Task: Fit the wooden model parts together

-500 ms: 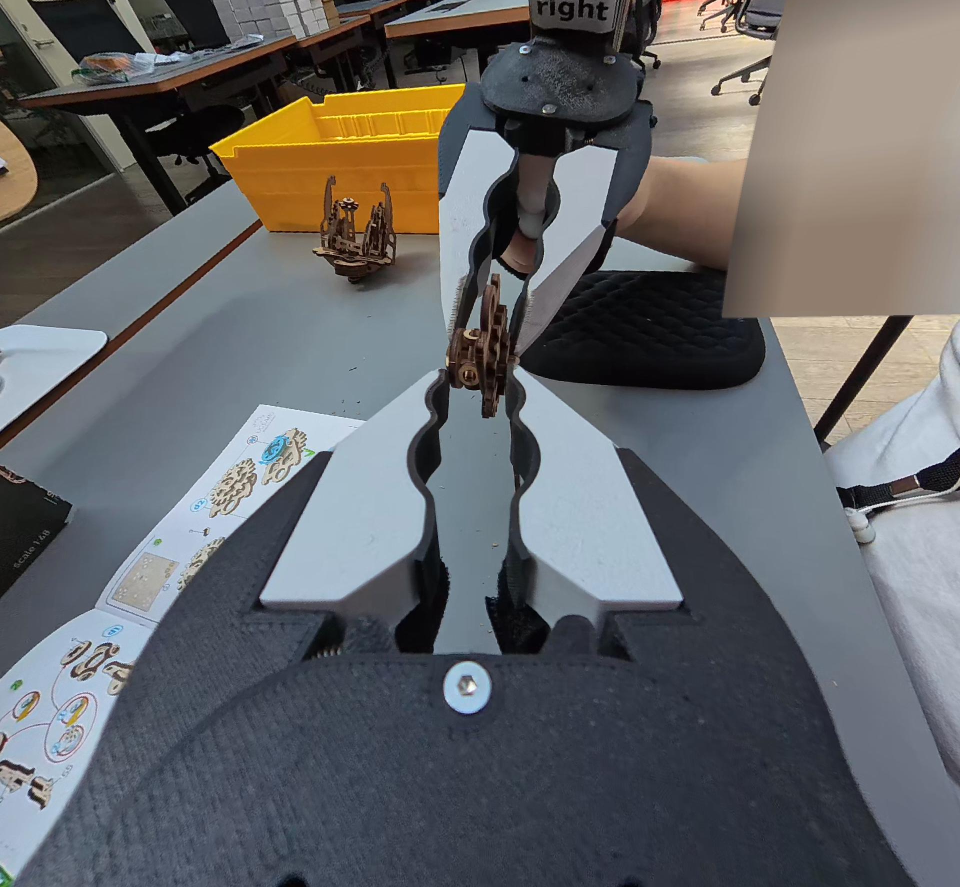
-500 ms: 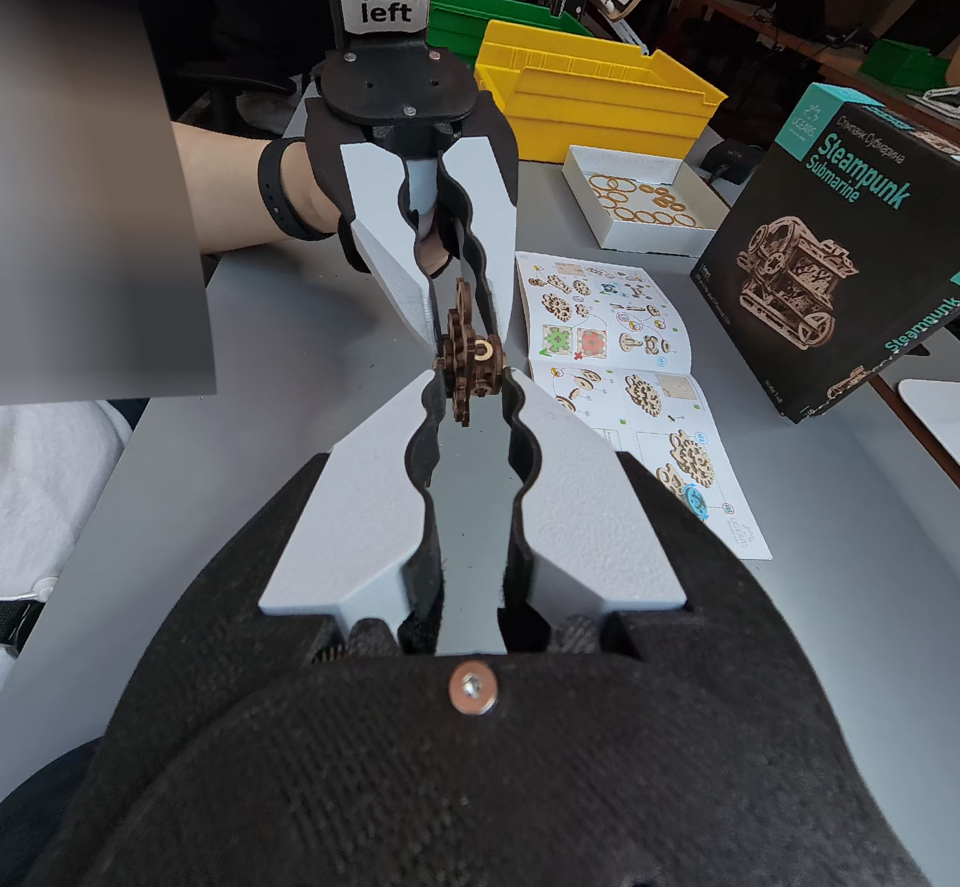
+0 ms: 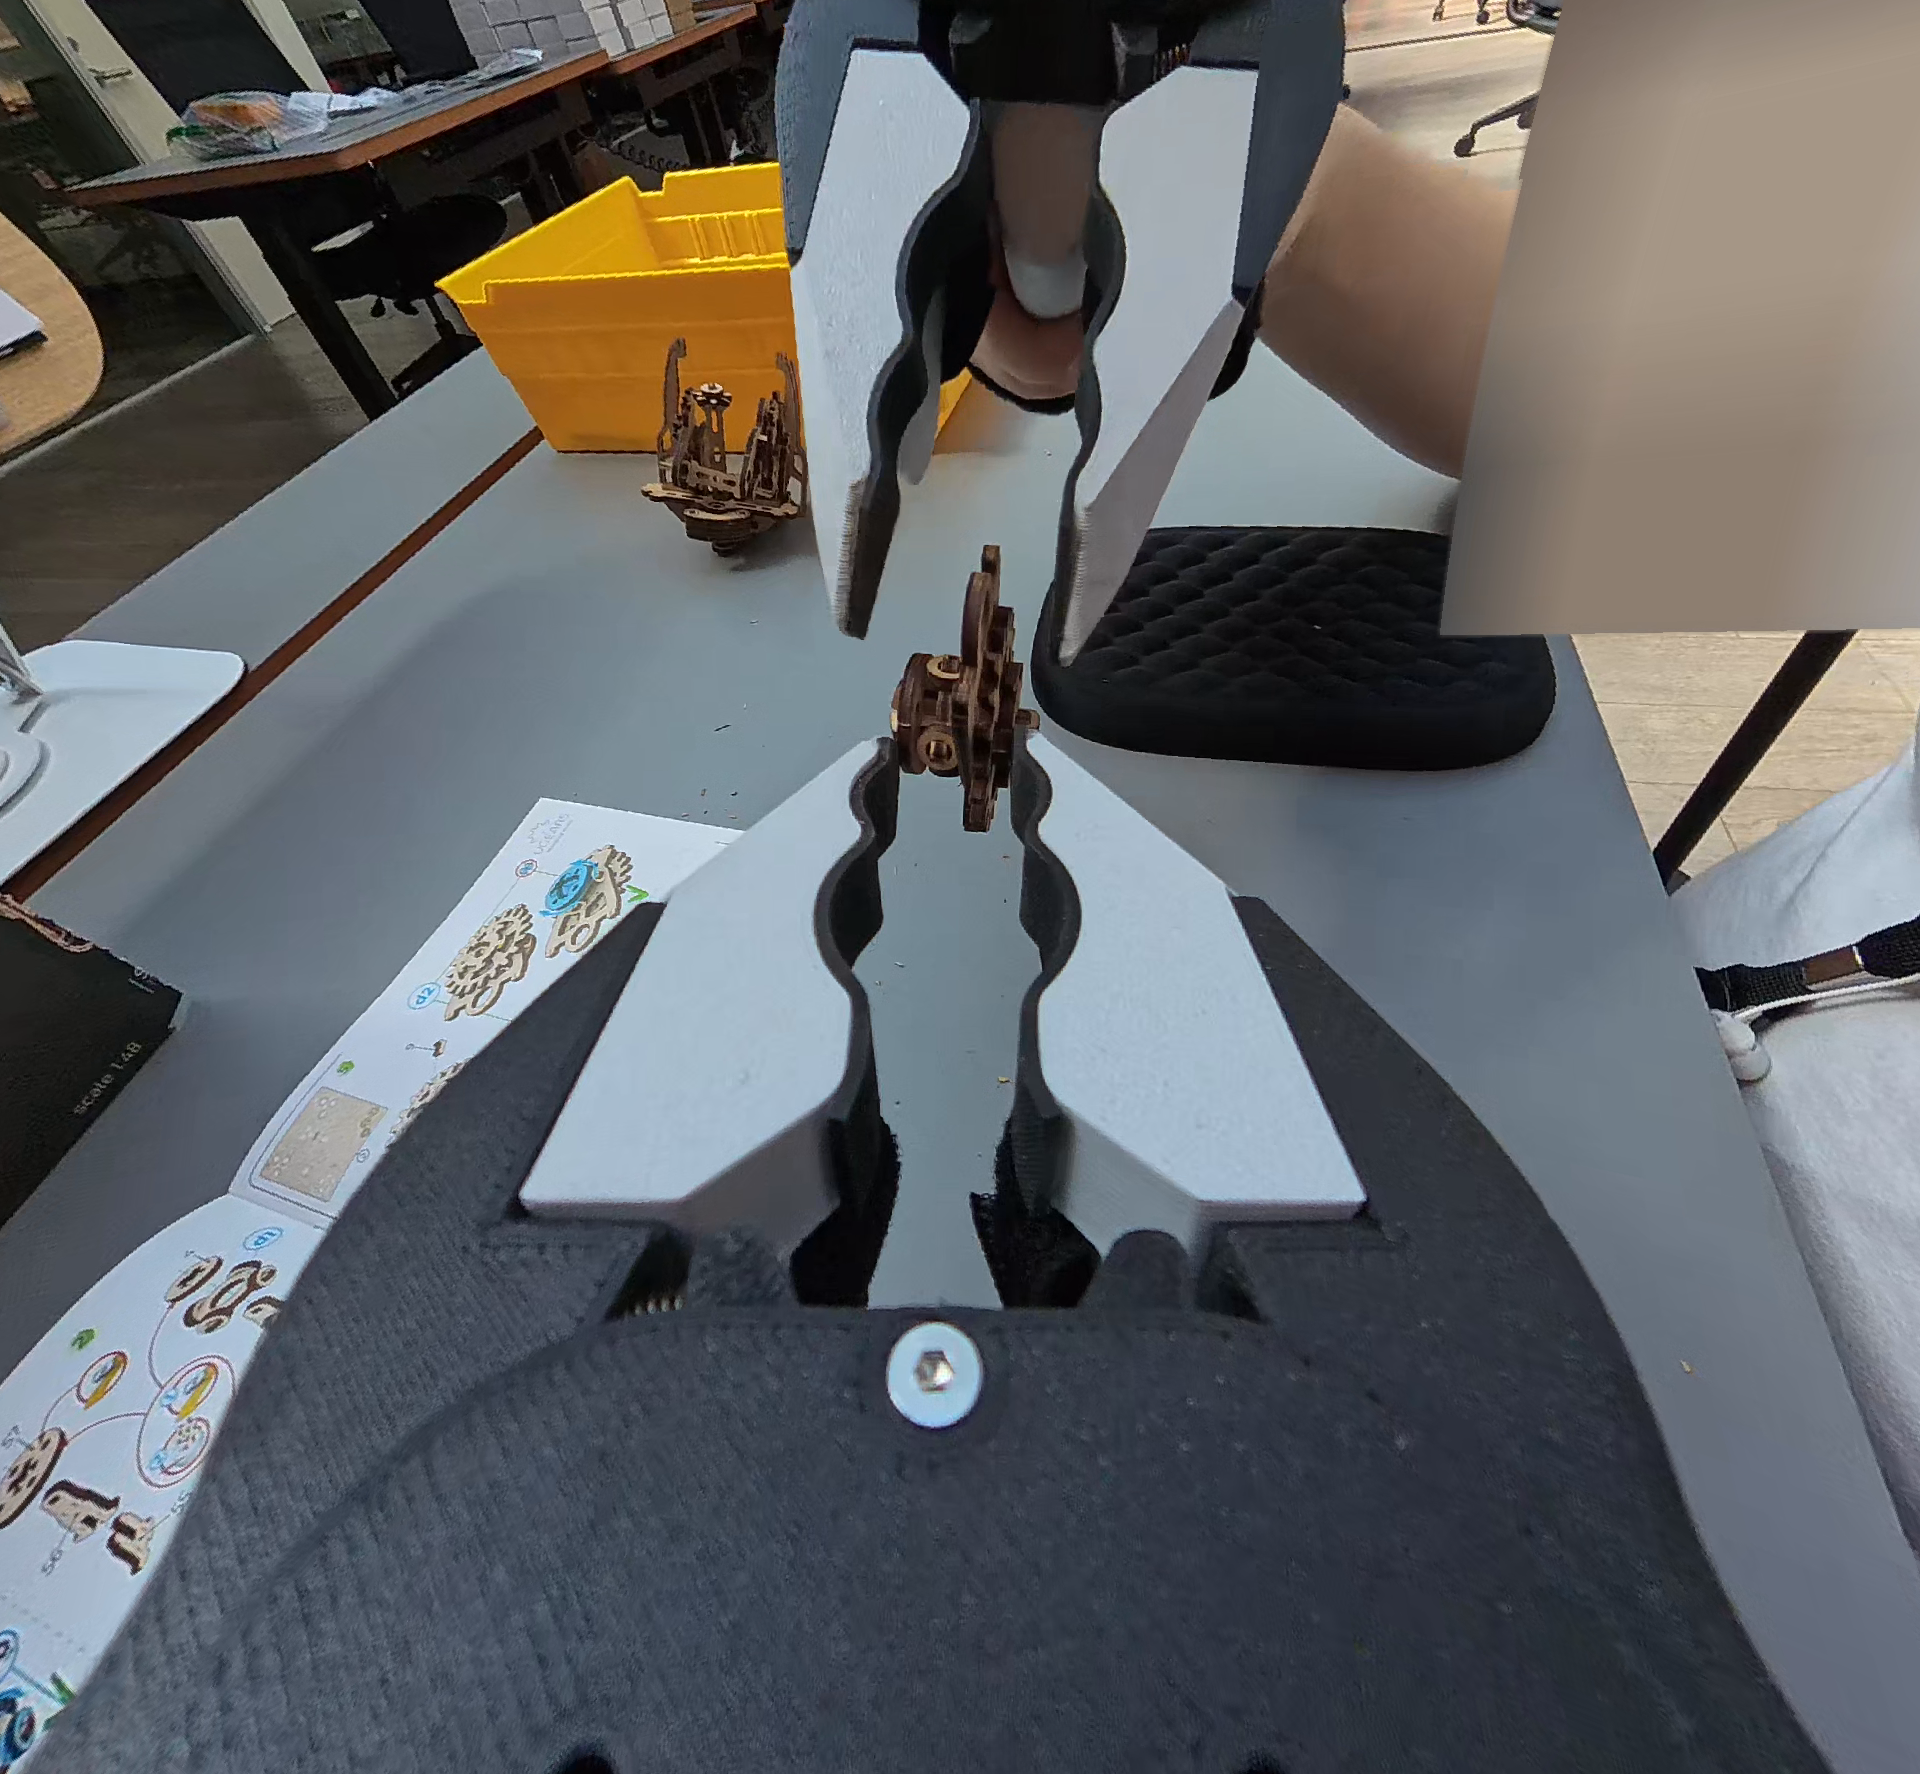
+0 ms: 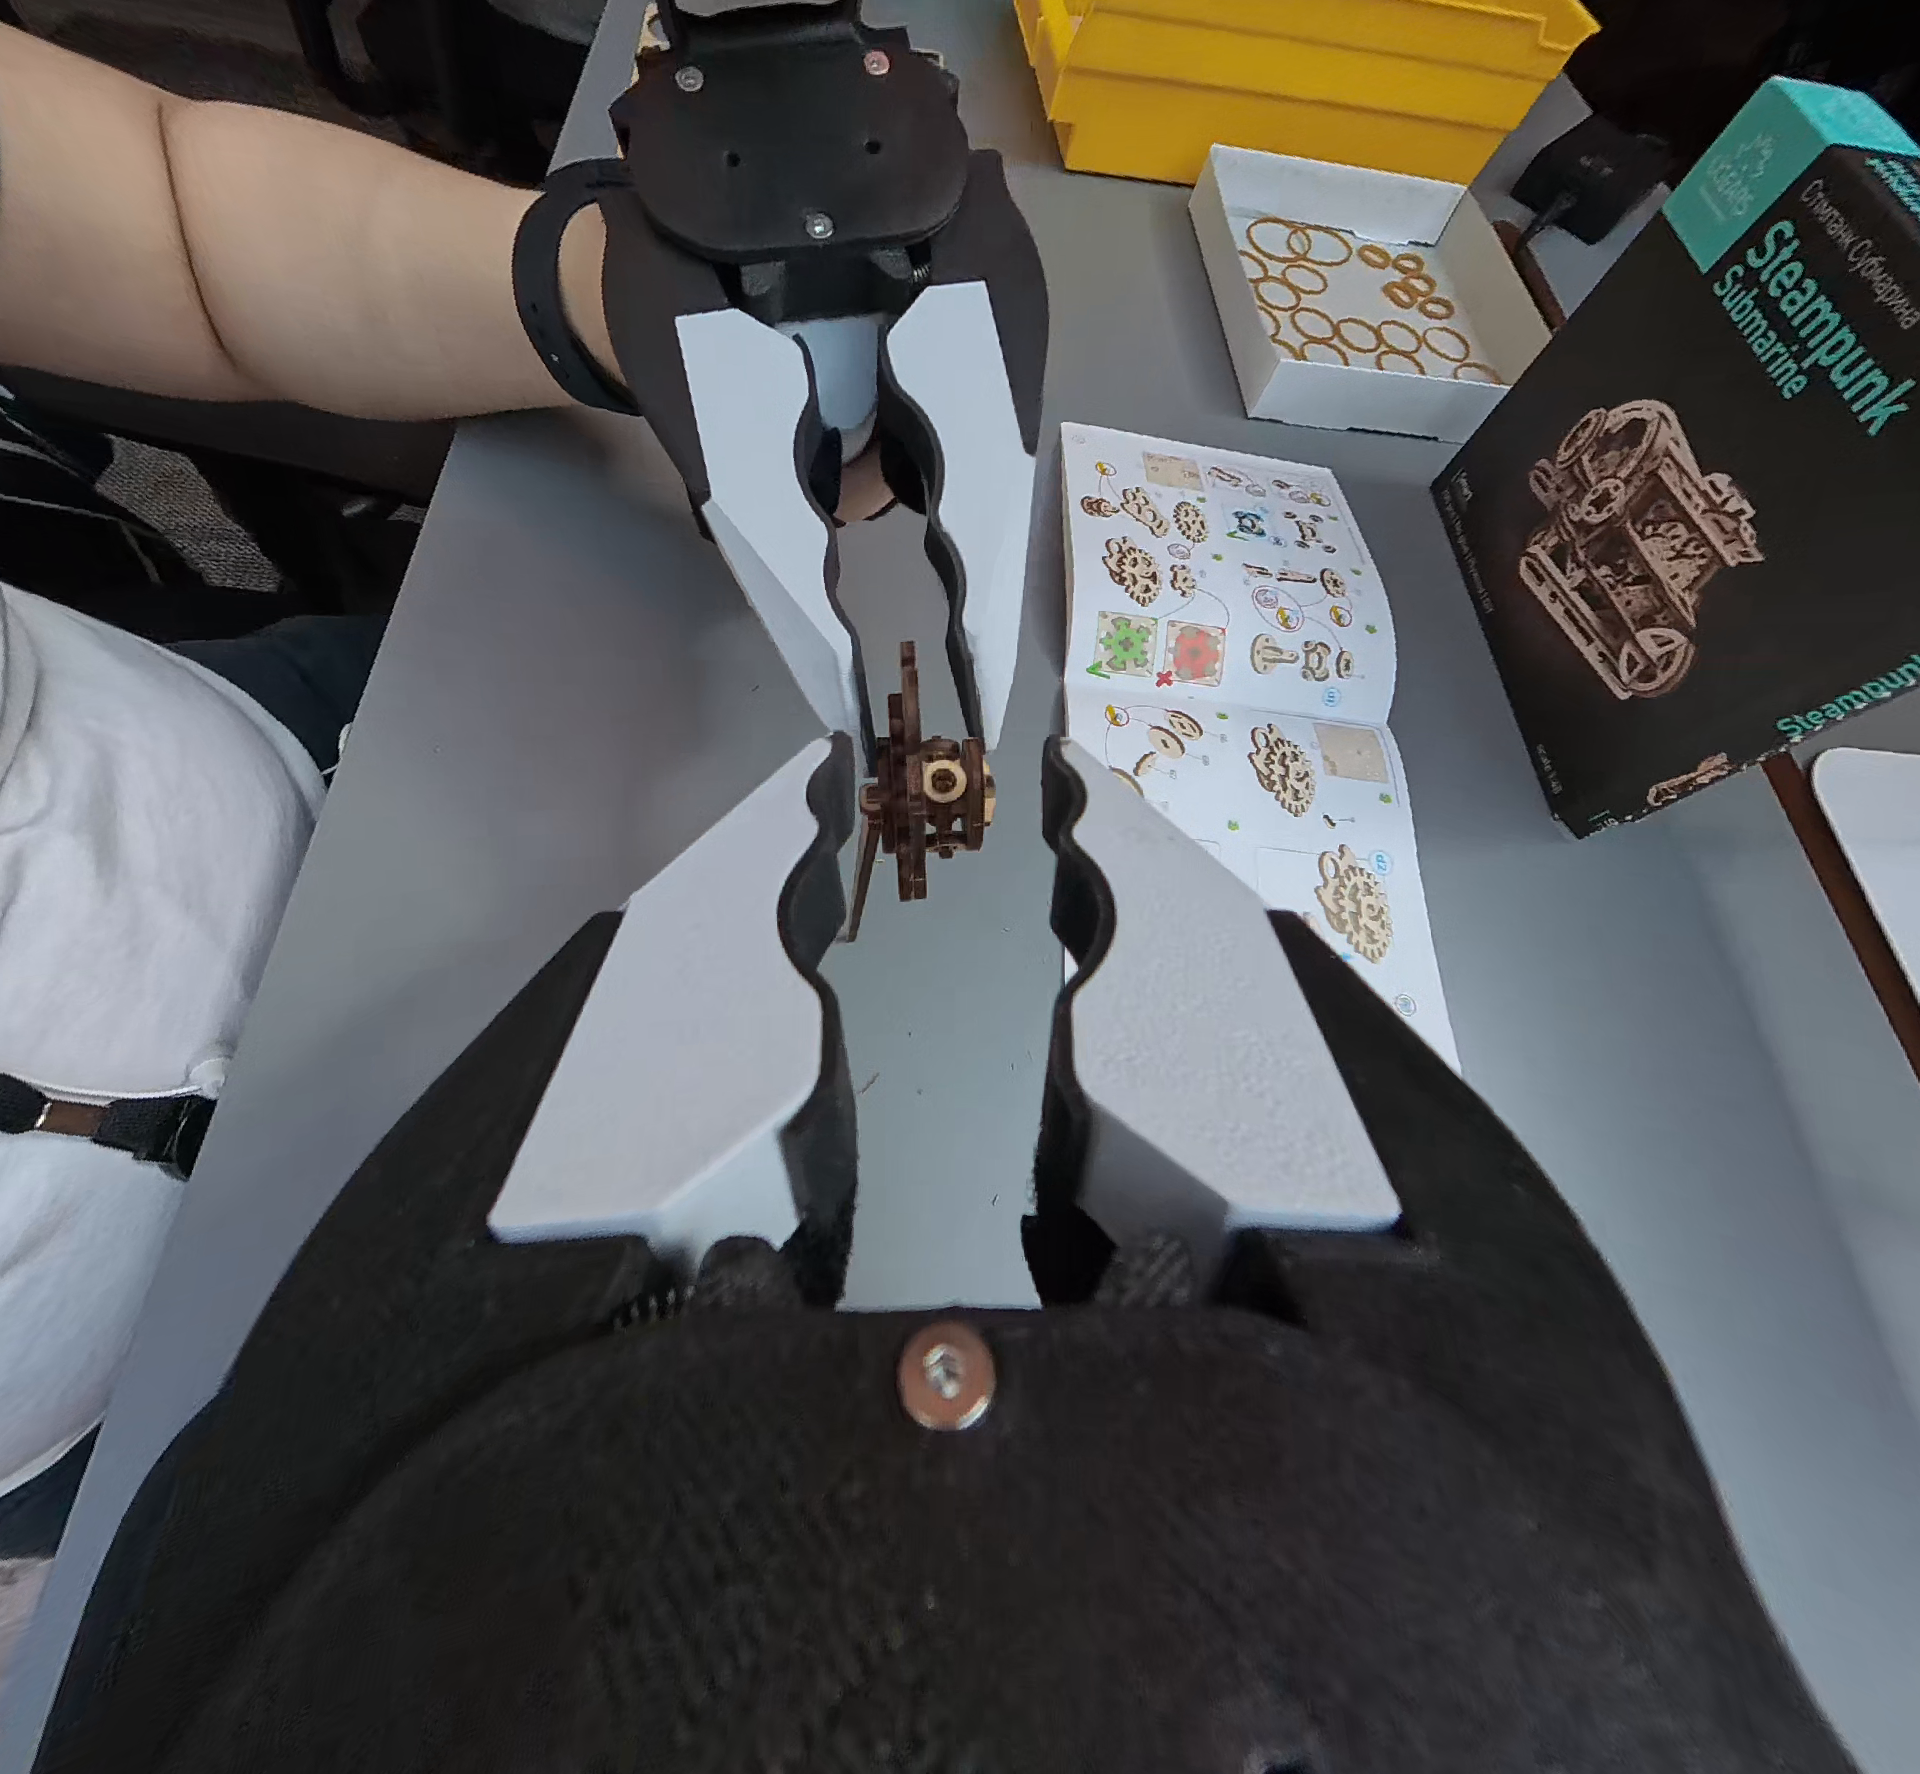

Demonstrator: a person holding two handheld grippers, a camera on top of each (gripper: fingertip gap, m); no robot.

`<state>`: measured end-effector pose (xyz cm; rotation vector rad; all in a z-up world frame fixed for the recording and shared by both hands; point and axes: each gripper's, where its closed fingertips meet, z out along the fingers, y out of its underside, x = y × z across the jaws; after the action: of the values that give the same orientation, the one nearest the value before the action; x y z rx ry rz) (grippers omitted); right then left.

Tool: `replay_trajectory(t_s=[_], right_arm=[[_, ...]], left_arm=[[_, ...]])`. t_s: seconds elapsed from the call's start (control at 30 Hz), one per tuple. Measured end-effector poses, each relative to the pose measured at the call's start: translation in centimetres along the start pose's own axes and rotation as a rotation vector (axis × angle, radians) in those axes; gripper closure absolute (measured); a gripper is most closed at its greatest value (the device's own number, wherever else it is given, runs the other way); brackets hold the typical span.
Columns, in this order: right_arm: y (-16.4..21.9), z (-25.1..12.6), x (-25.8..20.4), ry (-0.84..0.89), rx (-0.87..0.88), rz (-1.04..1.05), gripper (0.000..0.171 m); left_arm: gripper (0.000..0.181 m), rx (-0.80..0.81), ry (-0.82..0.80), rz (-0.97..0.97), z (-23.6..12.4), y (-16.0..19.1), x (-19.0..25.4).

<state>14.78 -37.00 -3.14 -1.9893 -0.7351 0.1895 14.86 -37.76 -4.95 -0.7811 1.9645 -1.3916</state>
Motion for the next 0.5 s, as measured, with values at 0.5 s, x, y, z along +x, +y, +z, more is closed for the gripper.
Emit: replay_trajectory(t_s=[0.5], right_arm=[[1.03,0.84,-0.54,-0.079,-0.337,-0.105,0.151]], left_arm=[[0.162,-0.019,0.001,0.012,-0.03,0.12,0.07]])
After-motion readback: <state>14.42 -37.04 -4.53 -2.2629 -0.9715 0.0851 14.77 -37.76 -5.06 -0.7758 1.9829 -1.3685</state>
